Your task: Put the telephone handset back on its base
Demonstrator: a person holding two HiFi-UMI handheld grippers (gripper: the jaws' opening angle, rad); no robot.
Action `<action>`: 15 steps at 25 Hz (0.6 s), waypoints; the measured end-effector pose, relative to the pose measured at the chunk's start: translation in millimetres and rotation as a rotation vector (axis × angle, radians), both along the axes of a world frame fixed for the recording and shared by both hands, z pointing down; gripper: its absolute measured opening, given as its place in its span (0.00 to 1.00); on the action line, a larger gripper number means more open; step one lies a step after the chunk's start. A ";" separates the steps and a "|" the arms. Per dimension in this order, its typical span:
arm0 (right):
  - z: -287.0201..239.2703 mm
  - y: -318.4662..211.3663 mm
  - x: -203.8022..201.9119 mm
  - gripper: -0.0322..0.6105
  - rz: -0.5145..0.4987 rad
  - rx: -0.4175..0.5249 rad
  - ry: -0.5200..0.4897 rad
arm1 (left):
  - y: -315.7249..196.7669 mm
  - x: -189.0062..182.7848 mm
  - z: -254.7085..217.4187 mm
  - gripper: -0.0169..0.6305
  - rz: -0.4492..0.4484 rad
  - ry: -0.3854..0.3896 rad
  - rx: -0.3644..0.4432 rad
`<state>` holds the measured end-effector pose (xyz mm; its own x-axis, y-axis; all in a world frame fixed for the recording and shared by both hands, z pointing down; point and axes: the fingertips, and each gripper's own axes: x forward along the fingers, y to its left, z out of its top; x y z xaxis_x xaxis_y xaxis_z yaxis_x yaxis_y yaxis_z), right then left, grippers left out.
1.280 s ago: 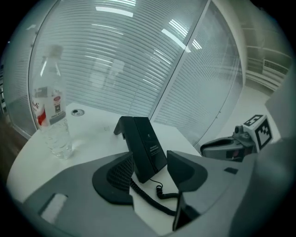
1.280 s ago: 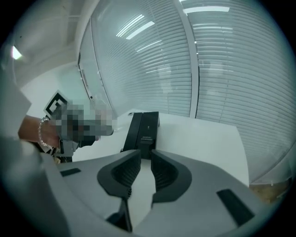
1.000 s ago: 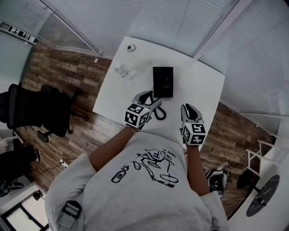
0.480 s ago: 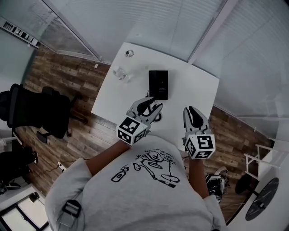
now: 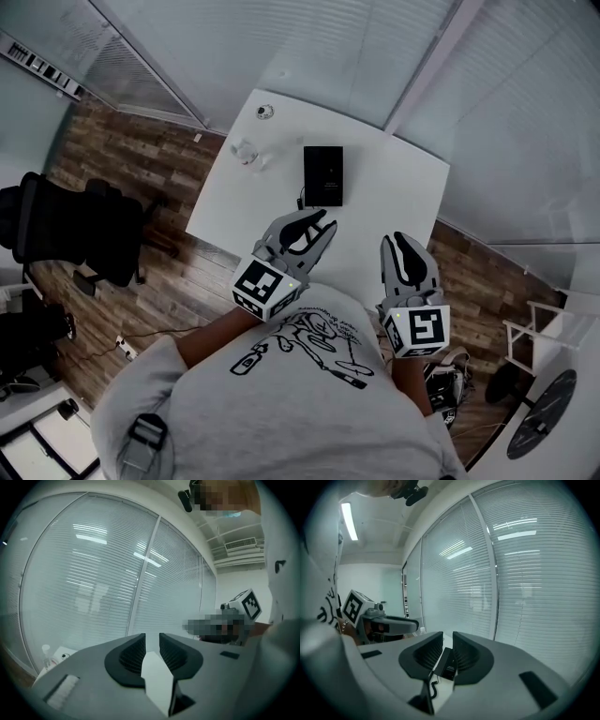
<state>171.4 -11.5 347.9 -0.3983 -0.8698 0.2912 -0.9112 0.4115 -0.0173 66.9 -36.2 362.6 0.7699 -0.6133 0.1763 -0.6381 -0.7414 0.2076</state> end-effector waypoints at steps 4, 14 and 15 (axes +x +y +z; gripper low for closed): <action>-2.7 5.6 3.1 0.13 0.005 0.003 -0.002 | 1.3 0.8 -1.1 0.16 -0.007 0.007 0.003; -10.3 5.9 6.6 0.13 0.012 0.018 0.016 | 3.6 5.4 1.7 0.16 0.001 0.013 -0.008; -11.7 5.3 6.9 0.13 0.013 0.021 0.014 | 3.2 5.6 1.7 0.16 0.002 0.014 -0.010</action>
<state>178.3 -6.3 336.2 -0.3829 -0.8810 0.2779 -0.9167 0.3996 0.0040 72.4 -33.0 364.3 0.7733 -0.6104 0.1712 -0.6339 -0.7403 0.2238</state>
